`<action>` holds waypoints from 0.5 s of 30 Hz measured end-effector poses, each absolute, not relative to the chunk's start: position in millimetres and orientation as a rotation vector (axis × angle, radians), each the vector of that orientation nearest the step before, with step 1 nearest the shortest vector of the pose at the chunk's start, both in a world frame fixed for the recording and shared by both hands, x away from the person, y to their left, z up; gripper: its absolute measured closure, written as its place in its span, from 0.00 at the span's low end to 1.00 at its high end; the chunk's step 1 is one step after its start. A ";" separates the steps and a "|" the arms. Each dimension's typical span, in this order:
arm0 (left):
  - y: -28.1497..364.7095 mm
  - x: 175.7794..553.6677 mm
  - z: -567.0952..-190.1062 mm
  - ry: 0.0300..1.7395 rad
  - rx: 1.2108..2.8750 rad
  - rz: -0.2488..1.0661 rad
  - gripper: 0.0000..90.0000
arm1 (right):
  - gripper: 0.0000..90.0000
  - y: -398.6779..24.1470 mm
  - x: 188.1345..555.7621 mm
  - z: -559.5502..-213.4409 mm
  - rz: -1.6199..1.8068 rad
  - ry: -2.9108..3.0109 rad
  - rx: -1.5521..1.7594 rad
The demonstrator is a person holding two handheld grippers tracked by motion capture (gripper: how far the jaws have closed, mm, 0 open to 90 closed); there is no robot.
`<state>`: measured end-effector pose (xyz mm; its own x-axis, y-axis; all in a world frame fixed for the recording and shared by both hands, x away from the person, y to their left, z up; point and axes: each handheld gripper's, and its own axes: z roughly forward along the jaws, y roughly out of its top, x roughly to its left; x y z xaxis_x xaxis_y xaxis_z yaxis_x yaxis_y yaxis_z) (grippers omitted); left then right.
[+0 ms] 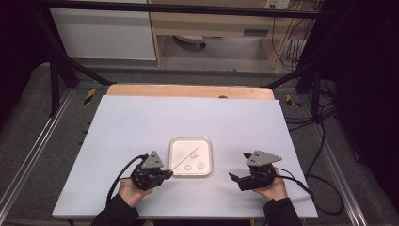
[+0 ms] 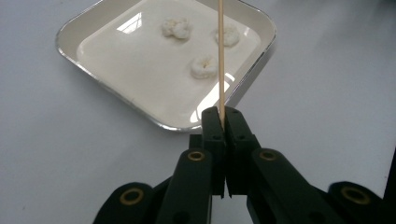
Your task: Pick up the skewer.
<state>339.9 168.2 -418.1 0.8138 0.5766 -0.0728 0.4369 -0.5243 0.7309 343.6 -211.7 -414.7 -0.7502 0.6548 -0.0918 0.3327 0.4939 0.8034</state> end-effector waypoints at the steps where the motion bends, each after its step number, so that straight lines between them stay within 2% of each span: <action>1: 168.2 339.9 -418.1 0.741 2.206 0.227 0.98 | 0.12 -211.5 344.1 -414.2 1.156 2.352 0.834; 7: 192.7 334.2 -421.8 0.800 2.126 0.241 0.98 | 0.11 -203.0 345.3 -410.0 1.208 2.358 0.881; 15: 206.9 330.3 -424.4 0.816 2.072 0.252 0.98 | 0.09 -180.4 355.5 -404.9 1.254 2.422 0.931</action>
<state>330.3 206.9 -424.4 0.7648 0.6336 -0.1168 0.4576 -0.4065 0.7908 355.5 -180.4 -404.9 -0.7614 0.6454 0.0610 0.4224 0.4224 0.8020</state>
